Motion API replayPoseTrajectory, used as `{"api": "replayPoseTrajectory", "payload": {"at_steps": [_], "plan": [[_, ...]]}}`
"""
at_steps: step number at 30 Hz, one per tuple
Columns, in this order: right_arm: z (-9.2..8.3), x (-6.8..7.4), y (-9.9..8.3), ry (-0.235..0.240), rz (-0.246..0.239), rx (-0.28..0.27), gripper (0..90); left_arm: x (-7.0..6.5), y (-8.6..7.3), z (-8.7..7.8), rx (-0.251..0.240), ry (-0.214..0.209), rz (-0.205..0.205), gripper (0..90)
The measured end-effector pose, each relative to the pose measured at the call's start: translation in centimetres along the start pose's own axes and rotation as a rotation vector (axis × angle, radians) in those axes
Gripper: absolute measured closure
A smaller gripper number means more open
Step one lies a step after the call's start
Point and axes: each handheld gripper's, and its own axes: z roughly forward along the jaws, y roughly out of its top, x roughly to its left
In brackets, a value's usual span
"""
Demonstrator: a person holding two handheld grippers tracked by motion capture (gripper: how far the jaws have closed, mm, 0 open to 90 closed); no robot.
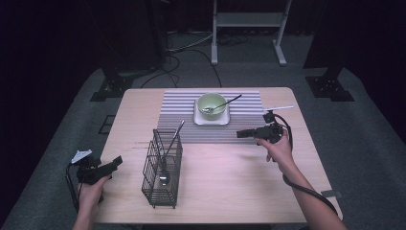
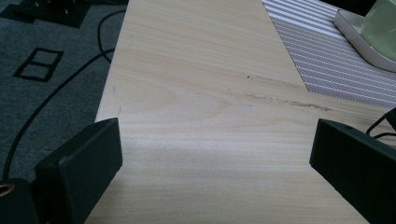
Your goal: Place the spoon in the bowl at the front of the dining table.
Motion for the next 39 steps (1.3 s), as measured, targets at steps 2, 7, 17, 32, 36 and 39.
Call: {"api": "replayPoseTrajectory", "payload": {"at_steps": [2, 7, 17, 32, 36, 39], "plan": [[0.0, 0.0, -0.2, 0.002, 0.0, 0.001, 33.7, 0.0, 0.0, 0.0, 0.0, 0.0, 0.0, 1.3], [0.0, 0.1, -0.6, 0.006, 0.001, 0.003, 33.7, 0.0, 0.0, 0.0, -0.001, 0.0, -0.001, 1.3], [0.2, 0.6, -1.5, 0.016, -0.017, 0.012, 33.7, 0.0, 0.0, 0.0, -0.001, 0.0, 0.003, 1.3], [0.2, 1.7, -3.2, 0.034, -0.044, 0.029, 33.7, 0.0, 0.0, 0.0, 0.0, -0.001, 0.005, 1.3], [0.3, 1.9, -3.6, 0.034, -0.052, 0.036, 33.7, 0.0, 0.0, 0.0, -0.001, 0.0, 0.006, 1.3], [0.2, 2.0, -4.0, 0.036, -0.057, 0.039, 33.7, -0.1, 0.0, 0.0, 0.0, 0.001, 0.006, 1.3]]}}
